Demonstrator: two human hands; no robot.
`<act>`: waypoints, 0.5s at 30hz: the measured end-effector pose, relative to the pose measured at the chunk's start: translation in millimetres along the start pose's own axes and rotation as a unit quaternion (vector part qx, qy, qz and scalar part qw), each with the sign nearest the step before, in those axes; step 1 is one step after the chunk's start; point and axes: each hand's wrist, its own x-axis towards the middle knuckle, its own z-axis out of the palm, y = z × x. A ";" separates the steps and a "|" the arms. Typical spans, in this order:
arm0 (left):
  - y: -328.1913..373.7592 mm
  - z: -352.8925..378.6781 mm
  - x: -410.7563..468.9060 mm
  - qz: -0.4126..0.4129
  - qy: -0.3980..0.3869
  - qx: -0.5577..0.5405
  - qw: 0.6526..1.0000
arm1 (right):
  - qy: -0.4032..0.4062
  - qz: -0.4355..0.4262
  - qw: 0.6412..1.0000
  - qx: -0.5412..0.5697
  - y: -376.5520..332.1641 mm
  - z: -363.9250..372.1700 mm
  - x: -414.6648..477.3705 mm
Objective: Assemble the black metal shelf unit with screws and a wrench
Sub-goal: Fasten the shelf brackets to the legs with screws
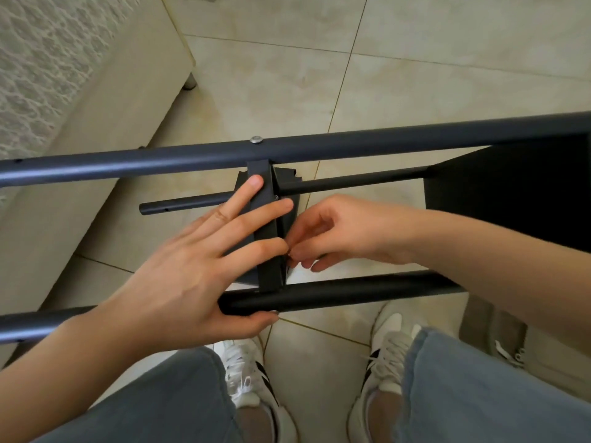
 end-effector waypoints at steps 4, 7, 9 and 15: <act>-0.5 -1.0 2.1 0.002 0.004 0.008 1.000 | -0.064 0.019 0.997 0.038 -0.7 0.2 13.7; -1.3 -1.7 1.5 -0.002 0.011 0.011 1.000 | -0.112 0.038 0.990 0.080 2.4 2.6 20.1; -1.5 -2.0 0.7 -0.004 0.011 0.017 1.000 | -0.126 0.048 0.986 0.095 5.3 2.6 21.4; -1.9 -2.0 0.4 -0.003 0.010 0.029 1.000 | -0.146 0.058 0.981 0.112 8.5 3.6 23.8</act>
